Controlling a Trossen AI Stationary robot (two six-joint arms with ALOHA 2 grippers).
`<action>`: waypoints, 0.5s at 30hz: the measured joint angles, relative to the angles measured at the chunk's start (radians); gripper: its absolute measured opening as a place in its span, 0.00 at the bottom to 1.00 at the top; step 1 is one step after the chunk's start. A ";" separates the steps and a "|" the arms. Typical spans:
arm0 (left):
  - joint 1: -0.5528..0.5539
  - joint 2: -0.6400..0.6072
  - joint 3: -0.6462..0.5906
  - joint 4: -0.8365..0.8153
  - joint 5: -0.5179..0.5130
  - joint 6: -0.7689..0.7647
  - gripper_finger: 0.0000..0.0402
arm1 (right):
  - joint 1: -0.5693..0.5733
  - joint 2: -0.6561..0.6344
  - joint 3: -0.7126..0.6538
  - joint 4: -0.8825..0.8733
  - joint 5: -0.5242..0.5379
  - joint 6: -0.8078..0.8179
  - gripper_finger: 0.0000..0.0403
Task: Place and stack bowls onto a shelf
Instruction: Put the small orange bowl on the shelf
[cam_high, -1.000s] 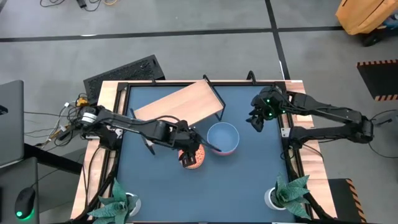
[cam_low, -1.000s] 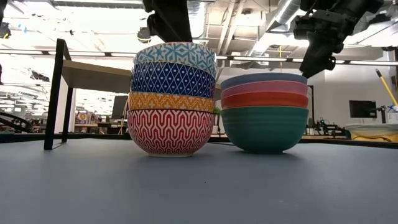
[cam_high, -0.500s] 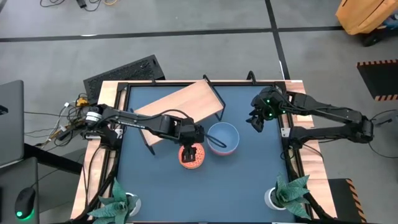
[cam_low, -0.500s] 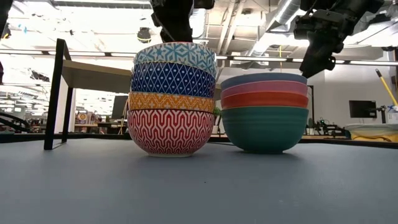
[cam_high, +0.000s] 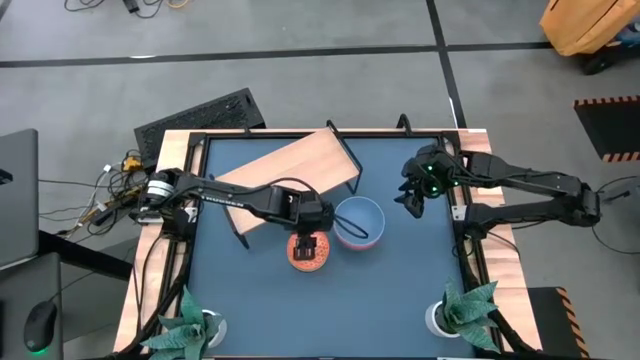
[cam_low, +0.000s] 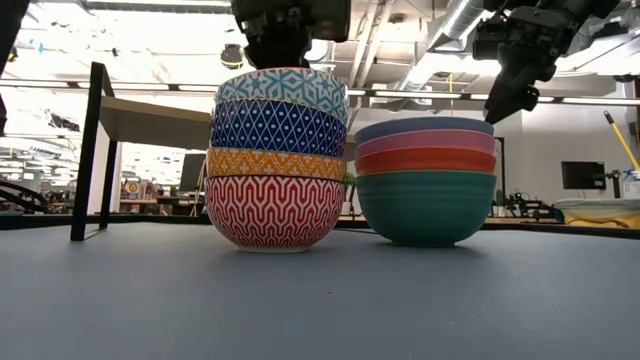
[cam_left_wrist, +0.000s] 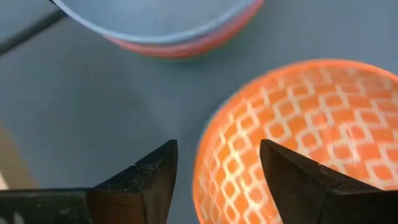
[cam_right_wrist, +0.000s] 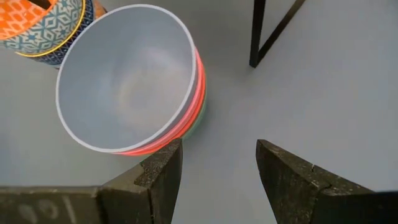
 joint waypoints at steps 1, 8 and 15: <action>0.001 0.000 0.000 0.003 -0.001 0.000 0.49 | 0.001 0.000 0.000 0.000 0.000 0.000 0.57; 0.021 0.007 0.000 -0.002 0.040 -0.001 0.28 | 0.000 0.000 0.000 0.000 0.001 0.000 0.57; 0.022 0.051 0.001 -0.027 0.049 -0.001 0.07 | 0.001 0.000 0.000 -0.001 0.001 -0.001 0.57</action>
